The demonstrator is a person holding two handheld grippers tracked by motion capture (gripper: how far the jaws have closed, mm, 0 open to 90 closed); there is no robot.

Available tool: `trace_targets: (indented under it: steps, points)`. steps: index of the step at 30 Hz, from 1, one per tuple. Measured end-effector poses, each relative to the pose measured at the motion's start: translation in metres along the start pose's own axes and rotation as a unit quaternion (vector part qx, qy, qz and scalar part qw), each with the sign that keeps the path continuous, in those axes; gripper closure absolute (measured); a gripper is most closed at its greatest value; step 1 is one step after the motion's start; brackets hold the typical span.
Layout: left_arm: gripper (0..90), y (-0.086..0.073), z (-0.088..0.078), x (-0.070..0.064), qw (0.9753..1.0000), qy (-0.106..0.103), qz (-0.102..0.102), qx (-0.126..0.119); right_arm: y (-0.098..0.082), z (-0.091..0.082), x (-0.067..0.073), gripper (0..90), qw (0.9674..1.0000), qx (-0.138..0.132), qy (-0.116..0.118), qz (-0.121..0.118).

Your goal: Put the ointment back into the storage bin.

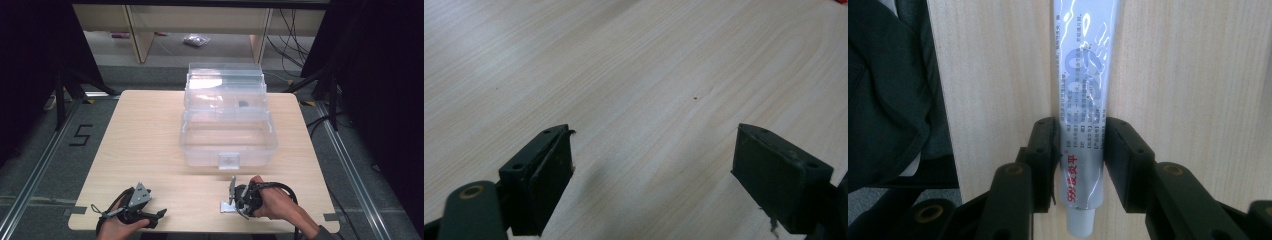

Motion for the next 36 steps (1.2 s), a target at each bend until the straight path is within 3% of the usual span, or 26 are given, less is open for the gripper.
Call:
trace_targets:
  steps: [2,3,4,8,10,14,16,18,19,20,23,24,26,27,28,29,33,34,35,36]
  points:
    - [15.9,0.0,0.0,0.0,1.0,0.002,0.001,0.002,0.0,0.0,-0.001,67.8,1.0,0.001,0.0,-0.003]
    - [15.9,0.0,0.0,0.0,1.0,0.002,0.001,0.001,0.0,0.0,0.002,68.8,0.9999,0.005,-0.001,0.013]
    - [15.9,0.0,0.0,0.0,1.0,0.002,0.002,0.0,-0.001,0.001,-0.001,69.0,1.0,0.004,-0.001,-0.002]
    - [15.9,0.0,0.0,0.001,1.0,0.001,0.0,-0.001,-0.001,0.002,-0.001,69.6,0.9999,0.008,-0.001,-0.007]
    - [15.9,0.0,0.0,0.0,1.0,0.001,0.002,0.001,-0.002,0.001,0.003,69.8,0.9997,0.021,0.0,0.011]
    - [15.9,0.0,0.0,0.0,1.0,0.001,0.0,-0.002,0.0,0.003,-0.002,70.2,0.9997,0.012,-0.005,-0.018]
    - [15.9,0.0,0.0,0.0,1.0,0.002,0.002,0.0,0.0,0.003,-0.001,70.4,0.9998,0.013,-0.006,-0.014]
    - [15.9,0.0,0.0,0.0,1.0,0.002,0.0,-0.001,-0.001,0.001,0.003,70.6,0.9997,0.022,-0.001,0.008]
    - [15.9,0.0,0.0,0.0,1.0,0.002,0.001,0.0,-0.001,0.002,0.0,70.7,0.9998,0.016,-0.001,-0.011]
    - [15.9,0.0,0.0,0.0,1.0,0.001,0.001,0.0,-0.002,0.001,0.002,70.7,0.9998,0.017,-0.002,0.005]
    - [15.9,0.0,-0.001,0.0,1.0,-0.003,0.004,0.003,-0.001,0.0,0.001,70.8,0.9999,0.01,-0.002,-0.002]
    - [15.9,0.0,0.0,0.0,1.0,0.002,0.0,-0.002,-0.002,-0.002,0.003,70.8,0.9998,0.014,-0.007,0.009]
    - [15.9,0.0,0.0,0.0,1.0,0.002,0.001,-0.001,-0.001,-0.003,-0.001,70.9,0.9999,0.002,-0.015,-0.002]
    - [15.9,0.0,0.0,0.001,1.0,0.002,0.003,0.001,-0.002,-0.005,0.001,70.8,0.9998,0.008,-0.012,0.01]
    - [15.9,0.0,0.0,0.001,1.0,0.002,0.001,-0.001,-0.001,-0.006,-0.001,70.9,0.9999,0.001,-0.015,0.001]
    - [15.9,0.0,0.0,0.0,1.0,0.002,0.002,0.0,-0.001,-0.008,0.0,70.9,0.9998,0.002,-0.016,0.011]
    - [15.9,0.0,0.0,0.001,1.0,0.002,0.003,0.001,-0.002,-0.015,-0.002,70.9,0.9998,-0.003,-0.017,0.009]
    - [15.9,0.0,0.0,0.001,1.0,0.002,0.001,-0.001,-0.002,-0.018,0.0,70.9,0.9995,0.001,-0.018,0.026]
    - [15.9,0.0,0.0,0.001,1.0,0.002,0.002,0.0,-0.001,-0.02,-0.006,70.9,0.9998,-0.007,-0.017,-0.006]
    - [15.9,0.0,0.0,0.001,1.0,0.002,0.001,0.0,-0.001,-0.02,-0.006,70.9,0.9998,-0.007,-0.017,-0.006]
Point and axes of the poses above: each handheld gripper's, and its own axes: z roughly forward along the jaws, y roughly out of its top, x roughly to its left, the point moved 8 cm from there along z, roughly forward along the jaws, and after that the axes turned 10 degrees about -x, right-handed, at the moved point
